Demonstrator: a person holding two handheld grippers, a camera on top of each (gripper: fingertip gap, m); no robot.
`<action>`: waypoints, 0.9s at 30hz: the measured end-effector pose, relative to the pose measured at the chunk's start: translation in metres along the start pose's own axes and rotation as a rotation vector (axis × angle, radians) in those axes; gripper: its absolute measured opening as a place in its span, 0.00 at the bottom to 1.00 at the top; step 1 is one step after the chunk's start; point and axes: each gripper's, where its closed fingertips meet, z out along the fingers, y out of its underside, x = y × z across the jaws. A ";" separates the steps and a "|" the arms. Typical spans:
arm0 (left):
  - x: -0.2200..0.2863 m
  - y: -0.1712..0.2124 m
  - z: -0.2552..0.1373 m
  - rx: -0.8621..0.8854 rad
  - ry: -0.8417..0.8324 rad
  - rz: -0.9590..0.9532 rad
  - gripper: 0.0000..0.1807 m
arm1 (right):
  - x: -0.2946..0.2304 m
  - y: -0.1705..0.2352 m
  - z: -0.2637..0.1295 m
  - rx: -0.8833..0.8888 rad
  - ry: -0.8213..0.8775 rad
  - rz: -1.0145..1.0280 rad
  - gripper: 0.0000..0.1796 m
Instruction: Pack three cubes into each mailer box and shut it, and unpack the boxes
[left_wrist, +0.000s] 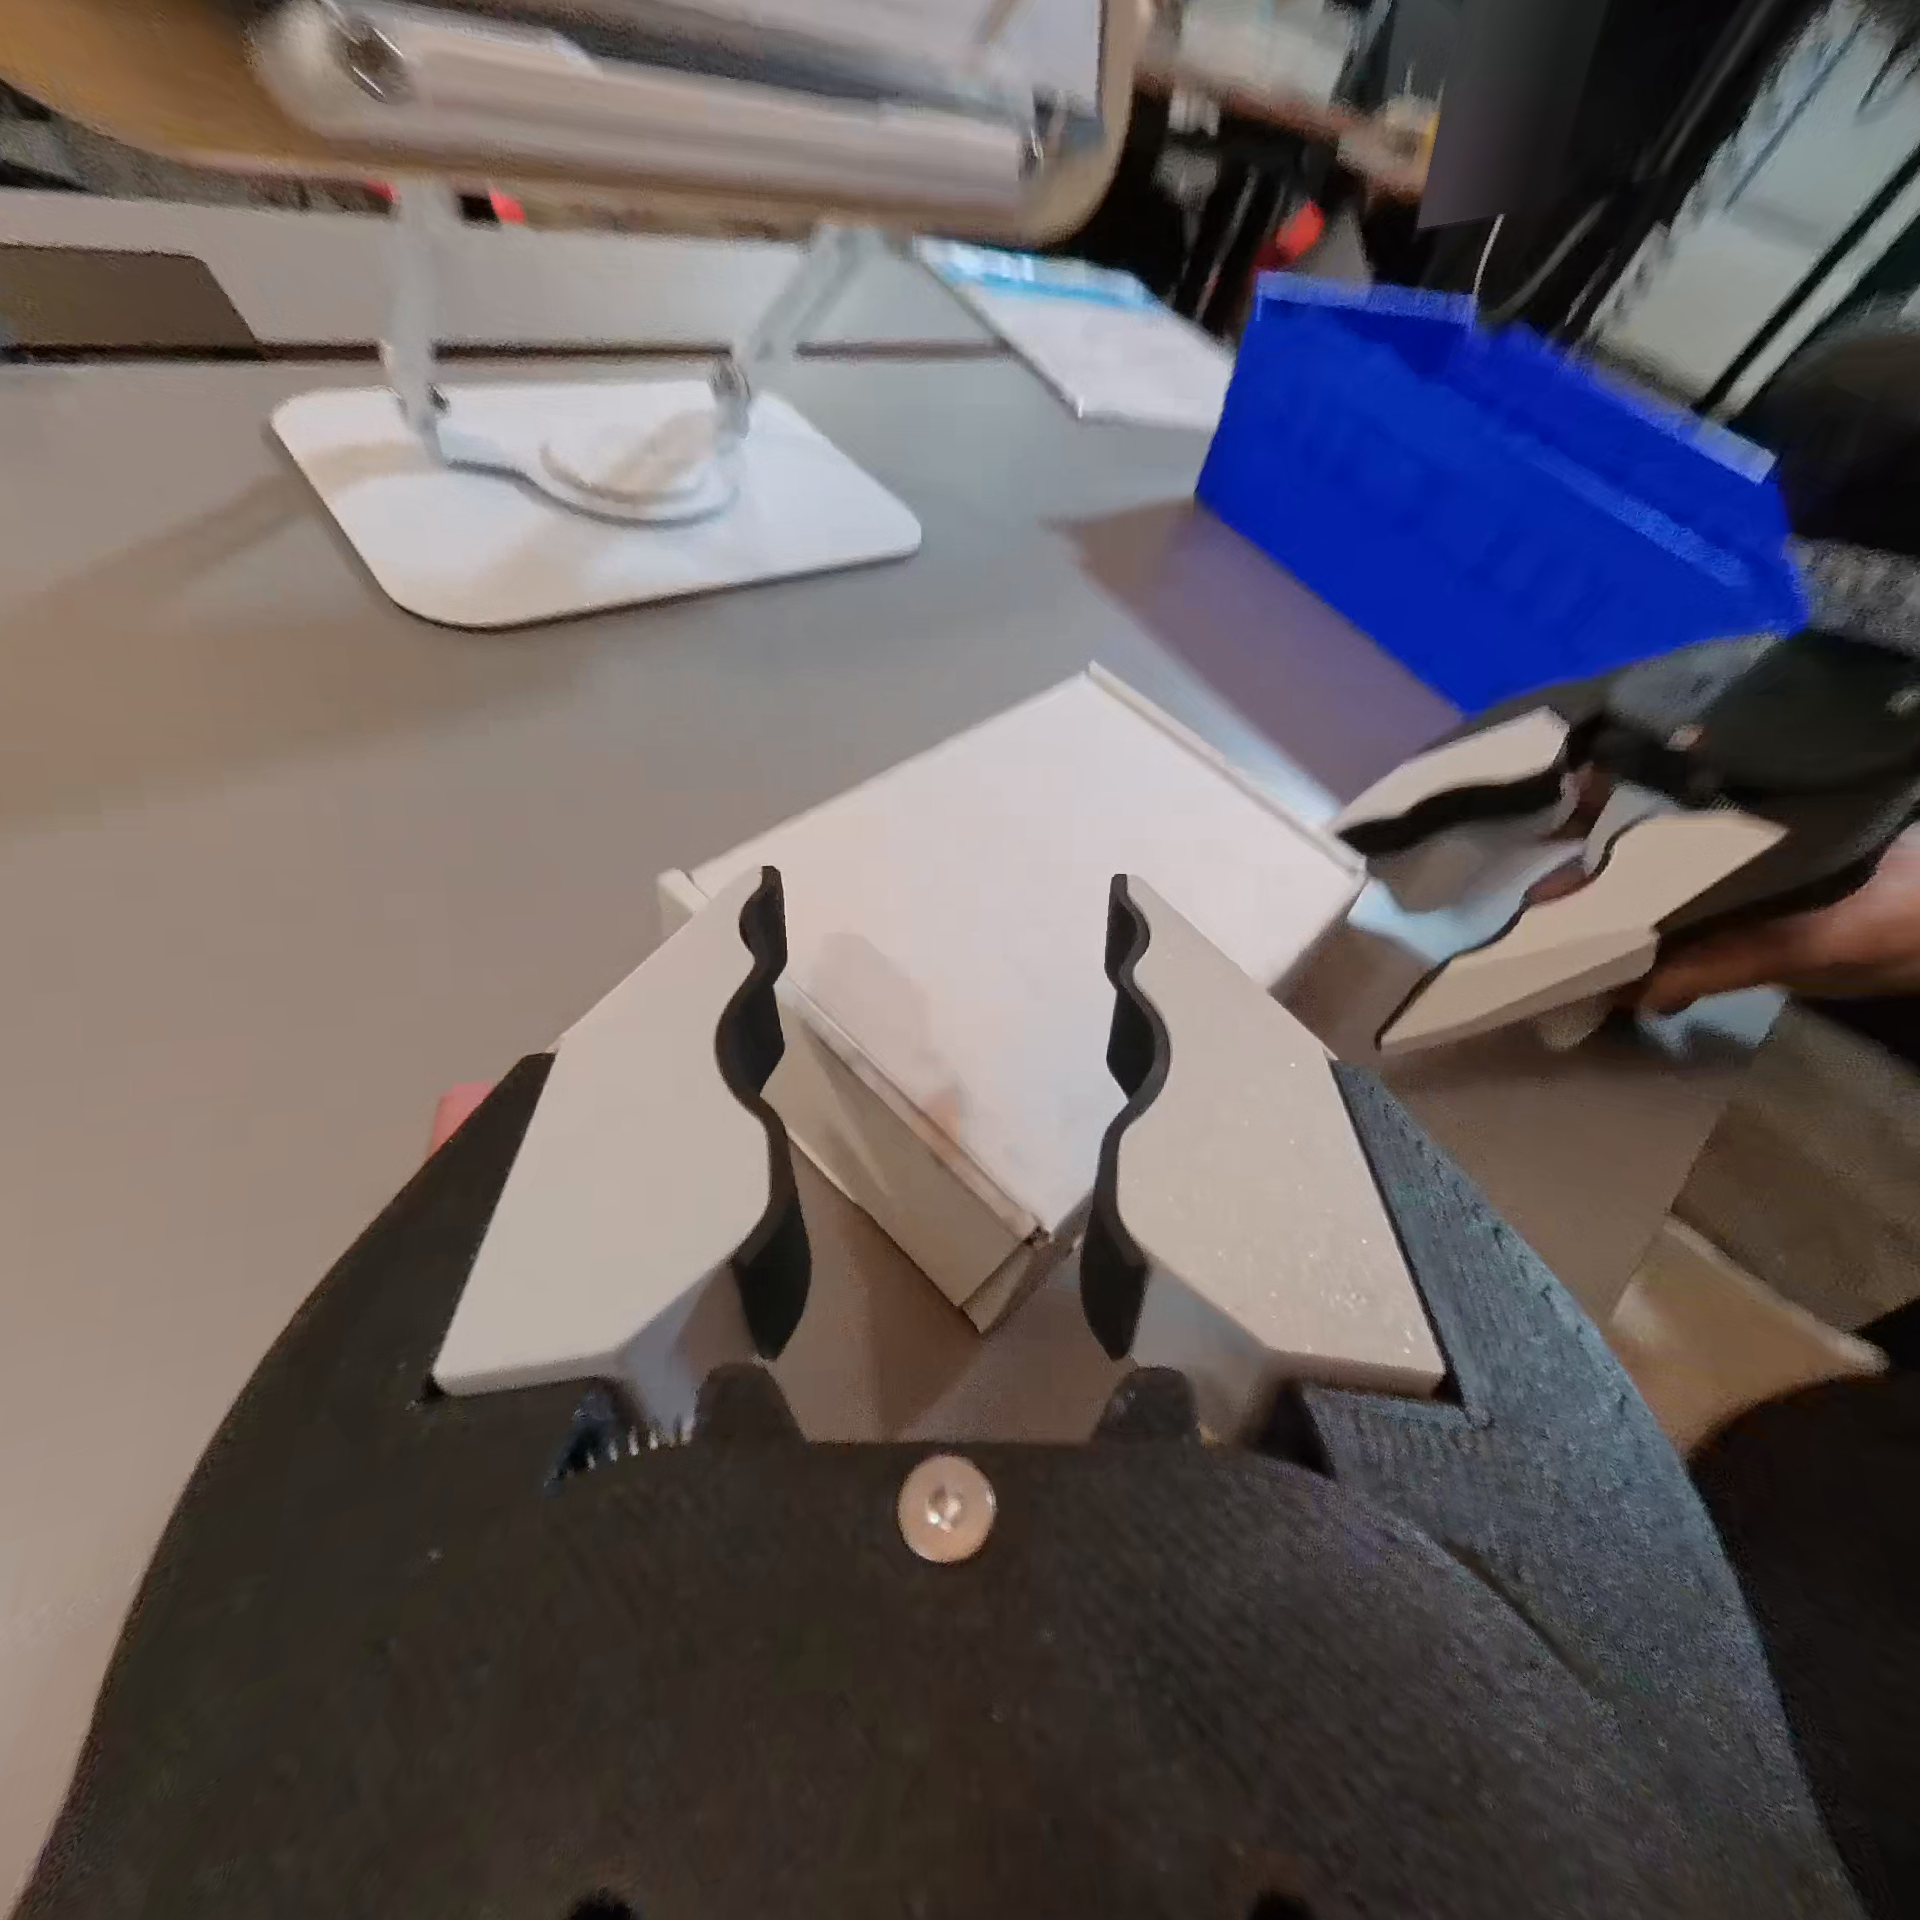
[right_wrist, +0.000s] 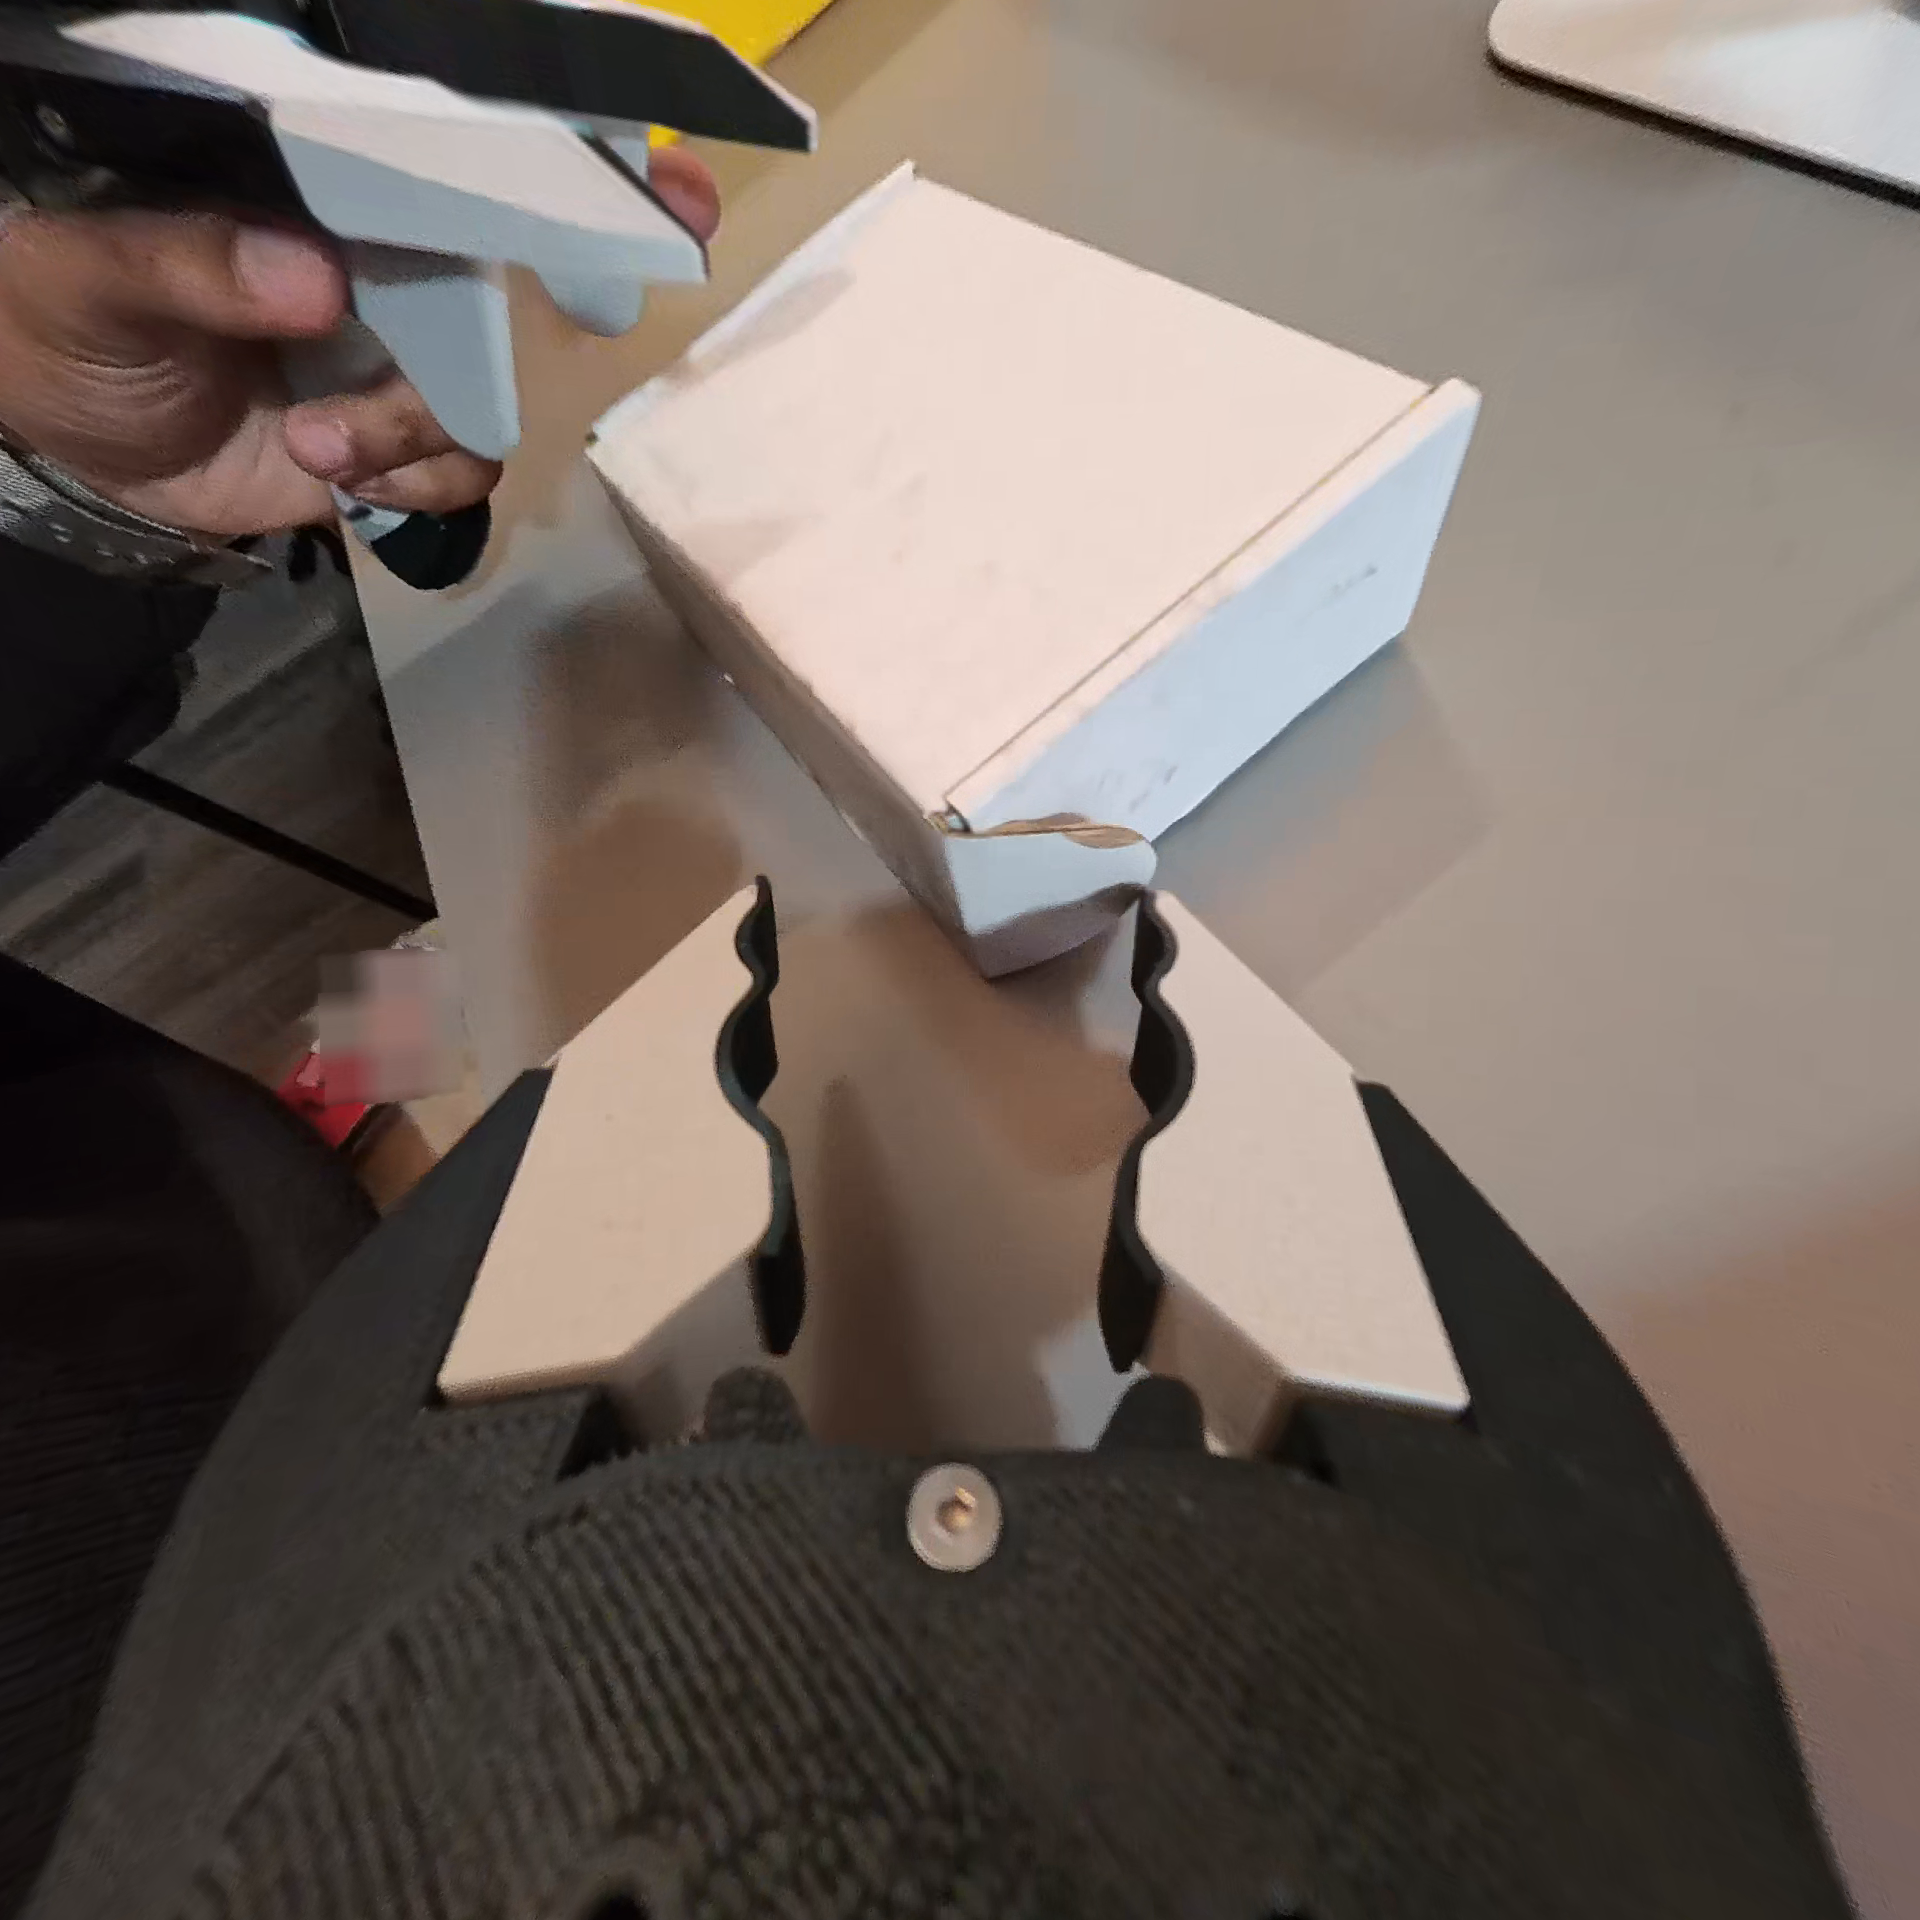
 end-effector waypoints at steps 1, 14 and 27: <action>0.002 0.010 0.005 -0.052 -0.012 0.041 0.33 | 0.000 0.002 0.002 -0.019 0.013 -0.014 0.37; 0.005 0.021 0.020 -0.156 -0.237 0.279 0.19 | 0.000 0.011 0.008 -0.075 0.001 0.059 0.19; 0.002 0.018 0.013 -0.194 -0.296 0.417 0.10 | -0.011 0.011 0.005 -0.069 -0.092 0.159 0.17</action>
